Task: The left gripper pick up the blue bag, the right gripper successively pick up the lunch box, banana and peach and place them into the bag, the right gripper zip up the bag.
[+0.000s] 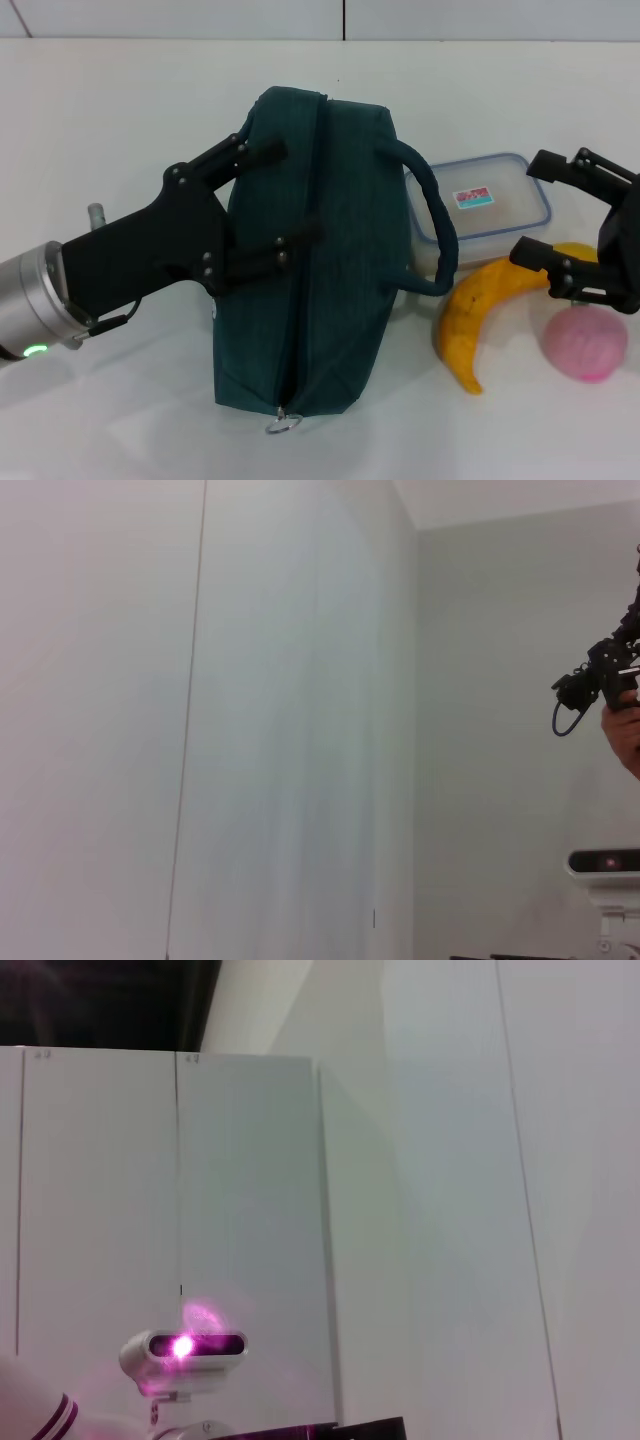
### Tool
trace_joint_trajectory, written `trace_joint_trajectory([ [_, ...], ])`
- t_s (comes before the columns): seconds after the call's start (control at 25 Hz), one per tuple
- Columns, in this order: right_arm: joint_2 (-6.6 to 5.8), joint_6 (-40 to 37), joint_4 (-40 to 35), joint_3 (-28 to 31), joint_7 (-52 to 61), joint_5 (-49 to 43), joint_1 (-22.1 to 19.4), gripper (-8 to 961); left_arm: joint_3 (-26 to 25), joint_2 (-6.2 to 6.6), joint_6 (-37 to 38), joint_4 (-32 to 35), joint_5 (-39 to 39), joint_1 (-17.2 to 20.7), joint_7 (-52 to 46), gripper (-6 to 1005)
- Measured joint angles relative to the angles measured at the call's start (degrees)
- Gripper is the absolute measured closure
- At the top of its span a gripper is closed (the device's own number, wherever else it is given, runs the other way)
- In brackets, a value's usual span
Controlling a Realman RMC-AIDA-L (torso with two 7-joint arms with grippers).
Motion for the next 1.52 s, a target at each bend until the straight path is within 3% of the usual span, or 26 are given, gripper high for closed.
trace_joint_trajectory([
  [0.48, -0.73, 1.05, -0.03, 0.0, 1.89, 0.0, 0.35, 81, -0.21, 0.13, -0.15, 0.17, 0.03, 0.16, -2.09, 136],
  [0.76, -0.74, 1.09, -0.04, -0.01, 1.92, 0.01, 0.24, 82, -2.3, 2.81, -4.29, 4.99, 0.25, -0.06, -19.11, 156],
  [0.88, -0.49, 1.09, -0.03, -0.01, 1.92, 0.01, 0.05, 82, -3.74, 3.26, -6.2, 5.49, 0.75, 0.51, -21.04, 165],
  [1.32, -0.03, 1.09, 0.22, -0.01, 1.91, 0.01, 0.36, 82, -5.45, 1.33, -10.75, 5.48, 6.34, 0.7, -21.3, 197],
  [1.52, 0.03, 1.09, 0.27, 0.0, 1.92, 0.01, 0.38, 82, -5.45, 1.34, -10.76, 5.52, 6.71, 0.06, -24.89, 212],
])
